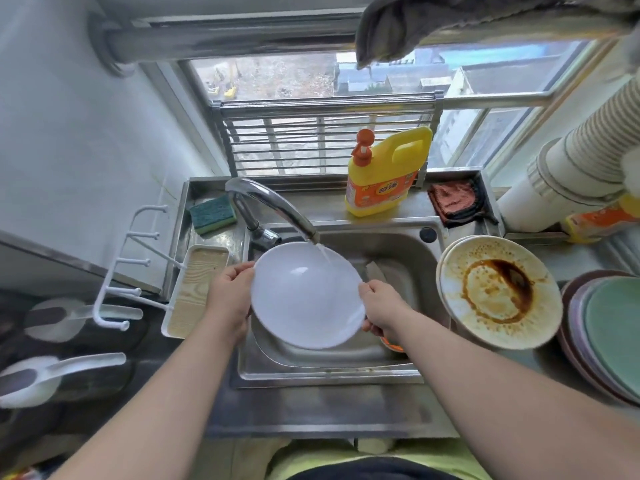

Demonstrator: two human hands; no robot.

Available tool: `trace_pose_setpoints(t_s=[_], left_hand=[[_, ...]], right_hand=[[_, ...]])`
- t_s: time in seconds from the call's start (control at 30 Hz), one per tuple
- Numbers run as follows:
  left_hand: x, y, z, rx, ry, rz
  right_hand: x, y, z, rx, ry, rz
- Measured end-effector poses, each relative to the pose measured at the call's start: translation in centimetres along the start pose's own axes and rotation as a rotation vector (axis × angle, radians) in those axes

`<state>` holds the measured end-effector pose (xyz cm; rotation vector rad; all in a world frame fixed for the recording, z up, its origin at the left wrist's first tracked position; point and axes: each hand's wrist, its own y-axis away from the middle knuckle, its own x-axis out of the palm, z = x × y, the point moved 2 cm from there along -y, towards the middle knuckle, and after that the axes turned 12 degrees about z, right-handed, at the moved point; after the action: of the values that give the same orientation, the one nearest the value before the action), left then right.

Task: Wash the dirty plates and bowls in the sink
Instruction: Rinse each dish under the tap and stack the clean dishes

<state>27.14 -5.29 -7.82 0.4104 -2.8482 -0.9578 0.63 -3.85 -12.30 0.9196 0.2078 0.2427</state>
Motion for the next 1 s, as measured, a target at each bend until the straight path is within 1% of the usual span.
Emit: trace_pose_setpoints(t_s=[0.07,0.17,0.33,0.43,0.57,0.67,0.77,0.83,1.0], left_hand=[[0.1,-0.2,1.0,-0.054,-0.022,0.003],[0.7,-0.6,2.4,-0.141,-0.07,0.027],[2.3,-0.8,4.6,-0.27,-0.171,0.117],[4.1,-0.7,5.2,-0.292,-0.19,0.162],[6.9,-0.5,5.8,-0.339,-0.192,0.229],[8.8,-0.2,6.0,-0.37,-0.19,0.283],[10.2,-0.1,5.6,-0.297,-0.194,0.289],[10.8,-0.4,4.9,-0.194,-0.205,0.285],[10.5,-1.5,2.3,0.056,-0.261,0.219]], right_hand=[[-0.8,0.6,0.1,0.023,-0.017,-0.001],[-2.2,1.6,0.4,0.026,-0.034,-0.05],[-4.9,3.2,1.2,0.023,-0.02,-0.123],[-6.3,4.2,1.7,-0.04,-0.022,-0.152],[-8.1,5.0,2.2,-0.136,-0.009,-0.263],[-9.3,5.7,2.5,-0.185,0.103,-0.328],[-10.0,6.6,2.6,-0.259,0.209,-0.392],[-10.2,7.0,2.6,-0.301,0.259,-0.423],[-9.6,7.0,2.9,-0.356,0.336,-0.521]])
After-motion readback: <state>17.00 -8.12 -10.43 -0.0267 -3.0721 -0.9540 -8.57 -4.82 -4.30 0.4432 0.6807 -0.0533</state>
